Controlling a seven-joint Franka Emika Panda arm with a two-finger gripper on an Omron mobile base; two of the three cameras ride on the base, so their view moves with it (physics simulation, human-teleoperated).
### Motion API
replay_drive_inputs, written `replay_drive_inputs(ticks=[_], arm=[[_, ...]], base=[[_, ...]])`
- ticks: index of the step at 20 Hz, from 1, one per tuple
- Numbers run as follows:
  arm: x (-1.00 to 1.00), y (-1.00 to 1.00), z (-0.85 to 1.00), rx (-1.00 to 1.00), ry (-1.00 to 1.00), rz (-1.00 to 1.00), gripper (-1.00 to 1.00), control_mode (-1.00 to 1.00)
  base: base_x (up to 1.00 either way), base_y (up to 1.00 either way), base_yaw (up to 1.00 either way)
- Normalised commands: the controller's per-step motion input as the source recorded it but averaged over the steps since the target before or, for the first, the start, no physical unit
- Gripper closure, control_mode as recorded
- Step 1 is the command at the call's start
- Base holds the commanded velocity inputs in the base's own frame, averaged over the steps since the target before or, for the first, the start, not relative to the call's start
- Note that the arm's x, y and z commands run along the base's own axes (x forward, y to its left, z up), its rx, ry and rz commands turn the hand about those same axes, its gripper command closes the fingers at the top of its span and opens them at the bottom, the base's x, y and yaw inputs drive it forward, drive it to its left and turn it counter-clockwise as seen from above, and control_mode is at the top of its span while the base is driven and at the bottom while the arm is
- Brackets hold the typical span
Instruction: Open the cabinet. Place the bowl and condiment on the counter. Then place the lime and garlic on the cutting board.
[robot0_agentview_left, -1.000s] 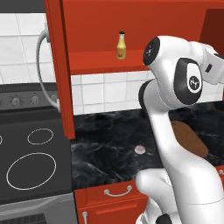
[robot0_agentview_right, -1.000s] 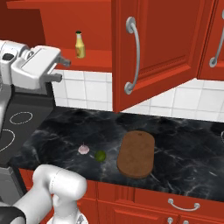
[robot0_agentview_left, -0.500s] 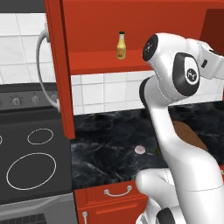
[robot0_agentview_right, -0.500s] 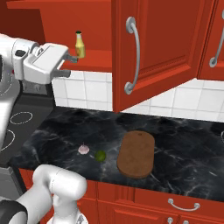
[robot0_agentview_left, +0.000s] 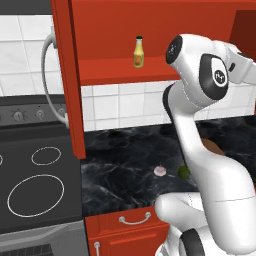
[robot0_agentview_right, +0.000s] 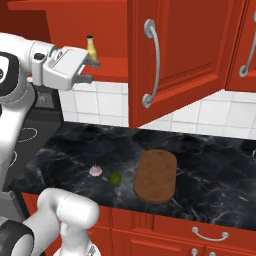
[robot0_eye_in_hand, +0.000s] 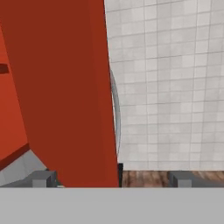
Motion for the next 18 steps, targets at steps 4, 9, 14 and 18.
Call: replay_drive_inputs(ticks=[4,9,14,18], arm=[[0.28,-0.14,0.0,0.0,0.0,0.0,-1.0,-1.0],[0.24,-0.18,0.0,0.0,0.0,0.0,-1.0,-1.0],[0.18,-0.24,0.0,0.0,0.0,-0.02,-1.0,-1.0],[0.23,-0.21,0.0,0.0,0.0,-0.1,-1.0,-1.0]], base=[[0.0,0.0,0.0],[0.0,0.0,0.0],[0.0,0.0,0.0],[0.0,0.0,0.0]])
